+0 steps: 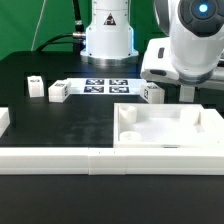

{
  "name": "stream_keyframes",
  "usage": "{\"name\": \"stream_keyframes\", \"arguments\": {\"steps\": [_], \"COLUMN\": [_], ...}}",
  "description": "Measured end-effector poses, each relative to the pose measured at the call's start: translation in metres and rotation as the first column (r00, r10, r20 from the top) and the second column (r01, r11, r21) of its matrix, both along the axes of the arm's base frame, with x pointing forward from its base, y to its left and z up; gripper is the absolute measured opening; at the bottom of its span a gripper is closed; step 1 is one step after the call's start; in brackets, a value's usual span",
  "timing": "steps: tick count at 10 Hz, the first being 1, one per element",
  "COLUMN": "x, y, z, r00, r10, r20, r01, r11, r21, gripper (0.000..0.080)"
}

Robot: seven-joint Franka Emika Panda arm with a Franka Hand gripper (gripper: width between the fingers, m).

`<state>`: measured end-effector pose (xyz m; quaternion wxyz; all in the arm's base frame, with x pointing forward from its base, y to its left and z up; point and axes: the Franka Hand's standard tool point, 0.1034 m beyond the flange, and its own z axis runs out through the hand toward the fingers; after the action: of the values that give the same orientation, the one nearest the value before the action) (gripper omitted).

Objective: Assemble one leg

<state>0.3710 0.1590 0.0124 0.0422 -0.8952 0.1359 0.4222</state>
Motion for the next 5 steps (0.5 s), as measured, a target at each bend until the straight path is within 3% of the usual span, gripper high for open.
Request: {"name": "stream_keyframes", "arguments": {"steps": [4,5], "x": [0.001,0.006], "y": [-0.003,-0.011], "z": [0.002,0.014], "r00": [1.0,1.0], "r10": [0.009,0.018], "r20": [-0.002,0.002], "r01": [-0.009,-0.018], "r11": [1.0,1.0], "r21": [0.011,0.026], "gripper": [0.0287,0.0288]}}
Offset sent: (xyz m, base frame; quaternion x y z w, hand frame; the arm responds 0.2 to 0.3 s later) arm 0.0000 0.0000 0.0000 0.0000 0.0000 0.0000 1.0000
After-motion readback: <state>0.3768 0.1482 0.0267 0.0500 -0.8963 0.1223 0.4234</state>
